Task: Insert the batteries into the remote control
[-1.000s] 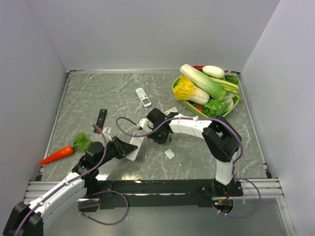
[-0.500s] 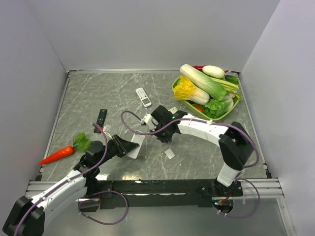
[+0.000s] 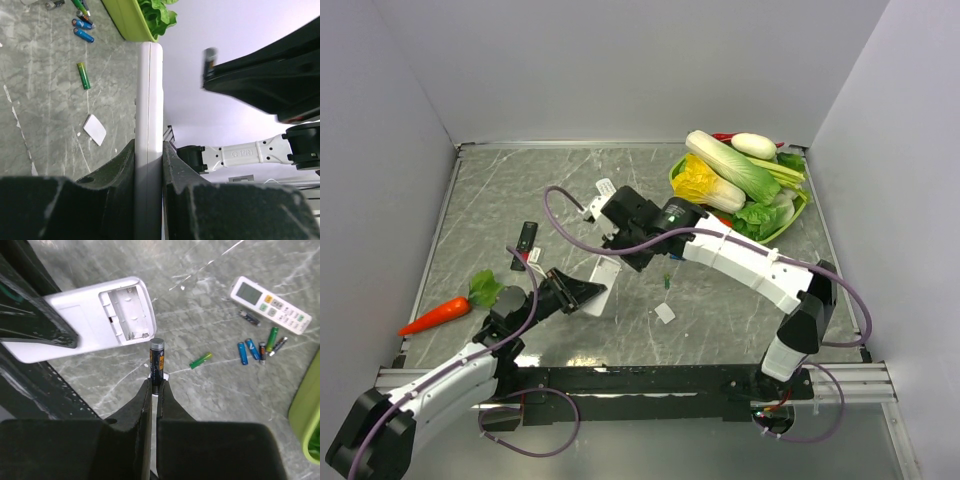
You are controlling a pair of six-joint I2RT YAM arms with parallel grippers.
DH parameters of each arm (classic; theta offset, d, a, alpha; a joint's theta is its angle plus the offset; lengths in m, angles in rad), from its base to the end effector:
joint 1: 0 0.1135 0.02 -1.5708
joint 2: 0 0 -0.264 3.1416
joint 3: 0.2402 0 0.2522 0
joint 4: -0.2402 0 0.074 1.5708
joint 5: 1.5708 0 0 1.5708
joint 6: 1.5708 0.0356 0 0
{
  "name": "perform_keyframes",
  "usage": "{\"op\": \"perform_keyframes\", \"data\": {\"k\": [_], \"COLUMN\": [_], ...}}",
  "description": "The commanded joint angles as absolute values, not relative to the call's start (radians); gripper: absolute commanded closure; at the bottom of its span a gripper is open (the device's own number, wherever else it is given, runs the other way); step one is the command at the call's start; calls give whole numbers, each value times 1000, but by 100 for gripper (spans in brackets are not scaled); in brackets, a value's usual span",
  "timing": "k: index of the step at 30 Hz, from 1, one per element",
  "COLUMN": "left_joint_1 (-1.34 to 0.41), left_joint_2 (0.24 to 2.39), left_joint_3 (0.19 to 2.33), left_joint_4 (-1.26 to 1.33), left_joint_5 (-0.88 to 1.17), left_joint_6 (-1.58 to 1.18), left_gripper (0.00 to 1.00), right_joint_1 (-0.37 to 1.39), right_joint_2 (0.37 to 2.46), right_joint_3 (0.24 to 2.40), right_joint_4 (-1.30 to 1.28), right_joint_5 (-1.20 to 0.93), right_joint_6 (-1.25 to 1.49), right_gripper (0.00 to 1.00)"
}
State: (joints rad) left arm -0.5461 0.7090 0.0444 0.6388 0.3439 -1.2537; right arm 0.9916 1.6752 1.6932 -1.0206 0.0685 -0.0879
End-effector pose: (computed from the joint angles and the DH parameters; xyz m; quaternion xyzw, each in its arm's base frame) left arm 0.1279 -0.0918 0.1788 -0.1324 0.7033 -0.6148 0.3315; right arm 0.1938 0.2918 0.3482 -0.4848 0.8279 0.0927 0.2664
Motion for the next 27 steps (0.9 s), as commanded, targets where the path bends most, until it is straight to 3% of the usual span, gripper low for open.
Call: {"op": "perform_keyframes", "data": {"k": [1,27], "left_joint_1": [-541,-543], "left_joint_2": [670,692], "left_joint_3": [-94,-75], "left_joint_4": [661,727], "left_joint_5": [364,419], "left_joint_6": [-1253,-1295], "left_gripper": [98,98], "right_joint_1": [1014,1051], "right_joint_2": [1716,1908], "right_joint_3": [1814,1993], "right_joint_4": [-1172,-1272], "right_joint_5": [109,80], "right_joint_6": [-43,-35], "right_gripper": [100,100]}}
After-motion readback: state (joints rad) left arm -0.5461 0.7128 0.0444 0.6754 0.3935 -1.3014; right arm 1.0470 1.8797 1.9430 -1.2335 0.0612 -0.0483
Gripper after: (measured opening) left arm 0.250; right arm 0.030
